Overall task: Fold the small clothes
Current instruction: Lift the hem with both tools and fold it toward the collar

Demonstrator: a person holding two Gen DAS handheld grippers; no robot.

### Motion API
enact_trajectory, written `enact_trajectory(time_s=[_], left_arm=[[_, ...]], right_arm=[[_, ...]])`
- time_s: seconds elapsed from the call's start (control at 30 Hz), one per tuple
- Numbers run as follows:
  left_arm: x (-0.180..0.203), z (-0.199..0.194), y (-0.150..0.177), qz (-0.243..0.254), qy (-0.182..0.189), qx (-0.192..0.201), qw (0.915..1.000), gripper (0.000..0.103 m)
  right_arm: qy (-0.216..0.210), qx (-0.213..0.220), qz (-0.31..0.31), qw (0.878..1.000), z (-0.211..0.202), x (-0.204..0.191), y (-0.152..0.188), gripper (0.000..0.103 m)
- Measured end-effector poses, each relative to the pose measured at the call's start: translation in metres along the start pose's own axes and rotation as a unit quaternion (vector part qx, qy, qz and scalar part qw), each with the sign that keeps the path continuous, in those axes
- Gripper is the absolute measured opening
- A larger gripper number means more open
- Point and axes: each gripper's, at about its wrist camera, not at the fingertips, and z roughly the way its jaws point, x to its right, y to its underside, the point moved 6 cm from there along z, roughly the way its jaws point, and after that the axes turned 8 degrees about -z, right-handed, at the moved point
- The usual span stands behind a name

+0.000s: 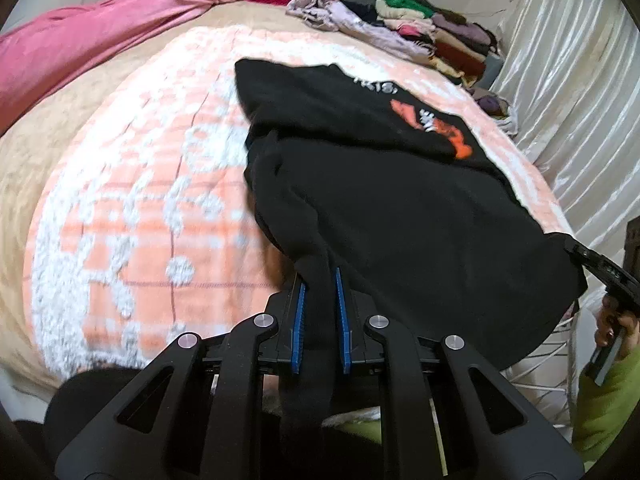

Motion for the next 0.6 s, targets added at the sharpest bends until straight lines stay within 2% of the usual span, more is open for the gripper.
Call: enact_trajectory(time_s=[0.27, 0.6], left_arm=[[0.014, -0.002, -0.043, -0.003, 0.013, 0.025, 0.9996, 0.007], [0.013, 0.027, -0.095, -0.015, 0.002, 0.031, 0.9994, 0.007]], right_arm=[[0.008, 0.031, 0.005, 0.999, 0.007, 0.008, -0.037, 0.008], [0.041, 0.044, 0.012, 0.998, 0.034, 0.026, -0.077, 0.008]])
